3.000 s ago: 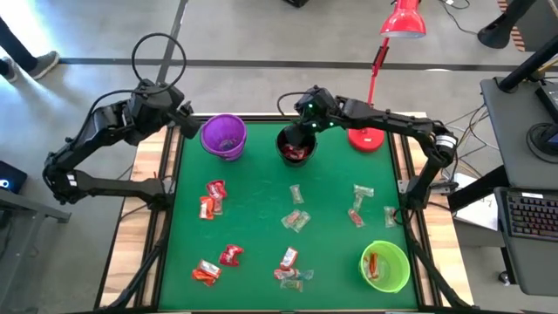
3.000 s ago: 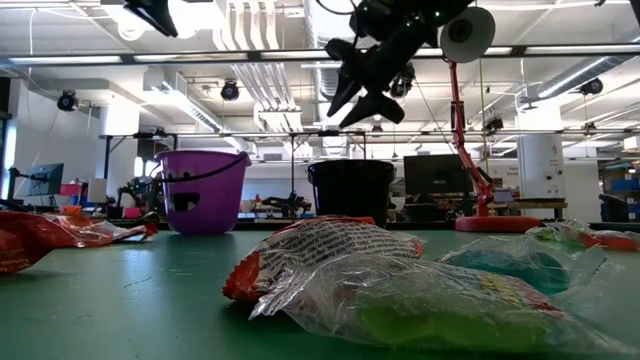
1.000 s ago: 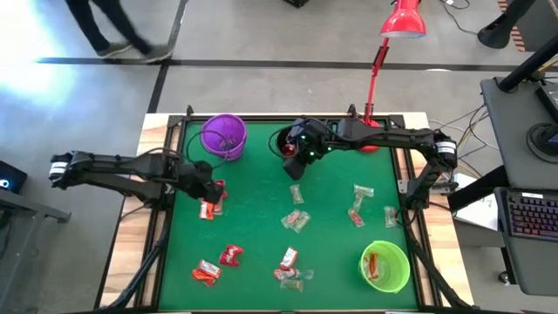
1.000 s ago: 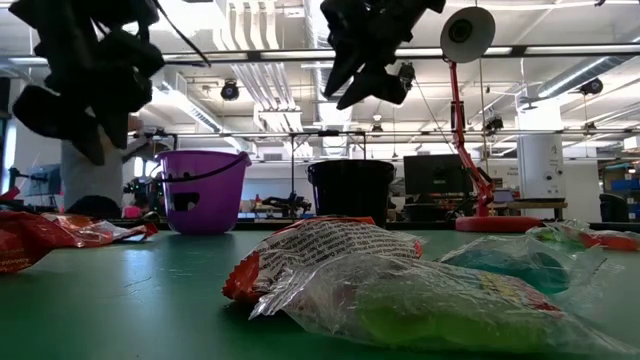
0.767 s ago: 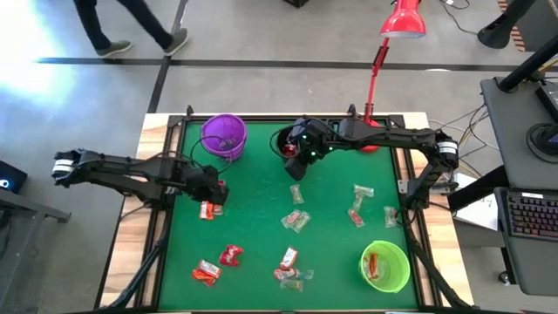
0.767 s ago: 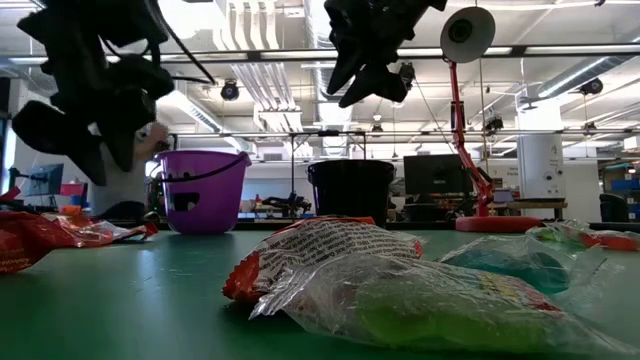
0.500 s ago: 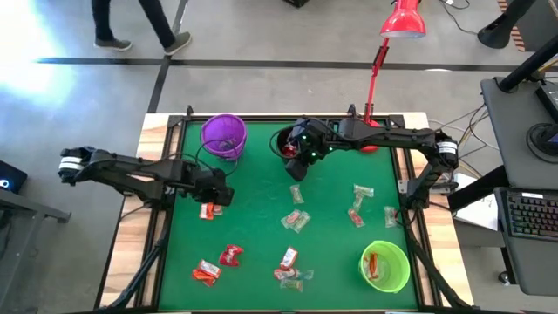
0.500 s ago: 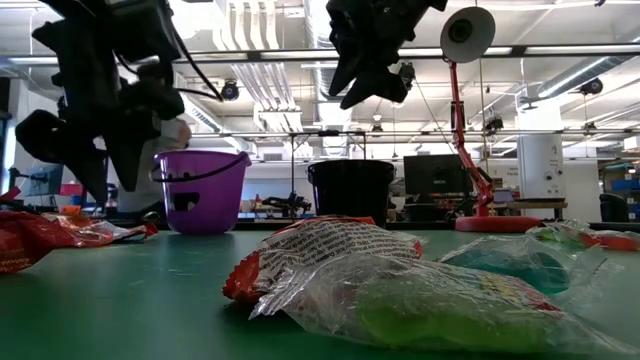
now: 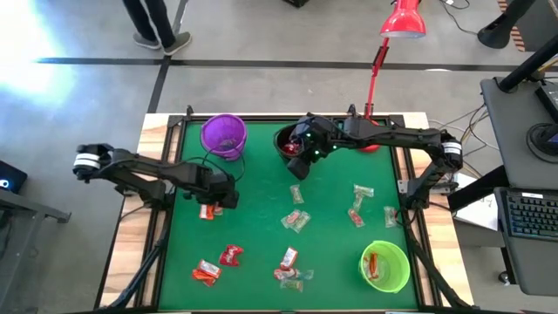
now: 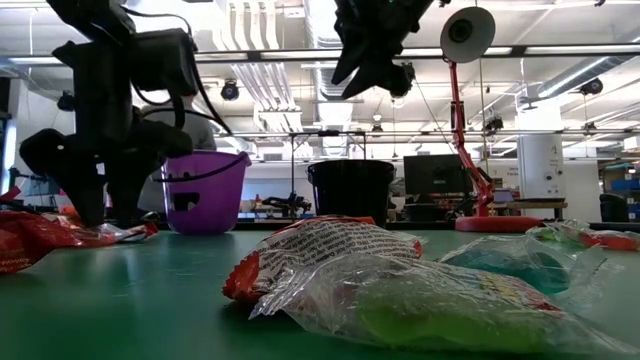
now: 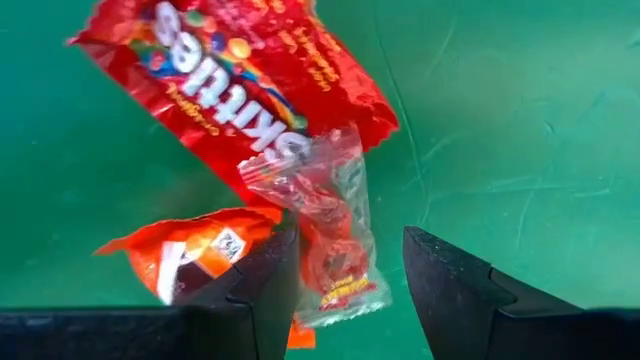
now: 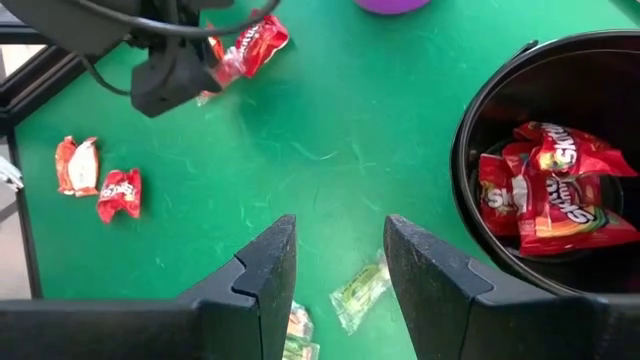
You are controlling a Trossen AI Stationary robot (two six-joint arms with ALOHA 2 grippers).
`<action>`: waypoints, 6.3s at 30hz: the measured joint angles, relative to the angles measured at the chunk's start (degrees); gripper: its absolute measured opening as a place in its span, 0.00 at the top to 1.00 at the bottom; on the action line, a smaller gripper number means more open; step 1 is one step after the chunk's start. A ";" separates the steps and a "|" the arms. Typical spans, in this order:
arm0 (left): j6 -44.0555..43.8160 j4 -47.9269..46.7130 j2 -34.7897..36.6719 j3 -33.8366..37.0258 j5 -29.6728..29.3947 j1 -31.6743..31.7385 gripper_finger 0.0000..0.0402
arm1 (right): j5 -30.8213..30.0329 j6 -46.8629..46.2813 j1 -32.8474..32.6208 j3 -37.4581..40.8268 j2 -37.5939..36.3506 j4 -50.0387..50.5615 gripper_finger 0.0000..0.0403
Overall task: Sort candy
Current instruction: Put the red gummy into the violet bucket, then put the green gummy into the violet bucket
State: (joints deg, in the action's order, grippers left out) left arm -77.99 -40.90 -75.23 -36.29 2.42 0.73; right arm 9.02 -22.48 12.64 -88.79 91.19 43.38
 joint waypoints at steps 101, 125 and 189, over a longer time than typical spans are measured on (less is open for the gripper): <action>48.28 1.57 27.70 -17.21 -0.86 29.51 0.70 | 0.15 -6.19 -4.58 -0.07 0.00 11.73 0.64; 69.99 -10.97 29.35 -20.19 3.18 28.92 0.70 | -12.42 -39.05 -15.04 -0.06 9.79 8.97 0.64; 76.85 -15.47 33.98 -20.17 5.46 28.92 0.70 | -14.43 -37.74 -14.80 -7.15 21.38 10.40 0.97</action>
State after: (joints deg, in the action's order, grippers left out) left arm -1.14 -56.37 -41.25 -56.47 7.88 29.65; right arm -5.41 -60.22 -2.16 -95.94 112.57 53.78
